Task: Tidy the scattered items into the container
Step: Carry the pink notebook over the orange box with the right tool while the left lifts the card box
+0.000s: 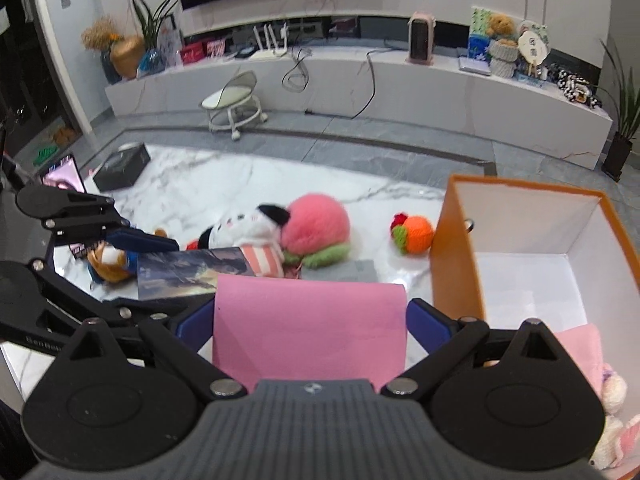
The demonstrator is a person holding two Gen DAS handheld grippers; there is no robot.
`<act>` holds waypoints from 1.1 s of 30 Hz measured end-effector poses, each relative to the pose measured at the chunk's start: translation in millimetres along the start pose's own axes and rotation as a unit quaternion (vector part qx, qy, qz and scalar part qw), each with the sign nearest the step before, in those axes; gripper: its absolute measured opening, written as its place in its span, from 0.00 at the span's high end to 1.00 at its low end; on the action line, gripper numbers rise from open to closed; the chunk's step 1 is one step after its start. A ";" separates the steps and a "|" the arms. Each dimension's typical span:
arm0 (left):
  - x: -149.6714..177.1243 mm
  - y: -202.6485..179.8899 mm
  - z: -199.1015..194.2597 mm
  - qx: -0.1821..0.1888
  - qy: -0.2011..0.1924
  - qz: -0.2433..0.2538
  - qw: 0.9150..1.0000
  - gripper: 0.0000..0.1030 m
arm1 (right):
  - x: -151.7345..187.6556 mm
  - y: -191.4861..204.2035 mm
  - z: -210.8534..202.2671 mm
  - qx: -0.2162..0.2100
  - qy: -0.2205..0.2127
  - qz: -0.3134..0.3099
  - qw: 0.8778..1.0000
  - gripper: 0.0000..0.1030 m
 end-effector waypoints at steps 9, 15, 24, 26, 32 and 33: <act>-37.3 -21.7 4.3 -0.004 -0.037 -0.004 0.999 0.33 | -8.8 -38.0 -31.0 0.020 -0.030 0.060 0.998 0.68; -44.4 -21.4 8.0 -0.008 -0.046 -0.018 0.999 0.33 | 3.1 -48.1 -28.0 0.015 -0.019 0.068 0.997 0.48; -45.6 -20.9 12.0 -0.008 -0.043 -0.018 0.999 0.33 | 23.8 -19.1 -13.8 0.053 0.016 -0.029 0.998 0.30; -44.3 -19.2 12.3 -0.008 -0.042 -0.019 0.999 0.33 | 28.2 -18.9 -11.1 0.072 0.019 -0.042 0.996 0.31; -42.9 -18.3 9.9 -0.006 -0.043 -0.020 0.999 0.33 | 42.3 1.4 14.3 0.199 0.035 -0.152 0.967 0.31; -42.7 -18.4 8.8 -0.006 -0.044 -0.020 0.999 0.33 | 45.1 7.2 19.0 0.219 0.037 -0.174 0.959 0.31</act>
Point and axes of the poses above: each gripper's, at about its wrist camera, not at the fingertips, and z roughly the way its jaws point, y to its left, x to its underside, the point moved 3 cm from there along z, roughly the way its jaws point, and after that the axes turned 1 degree about x, right-handed, at the moved point
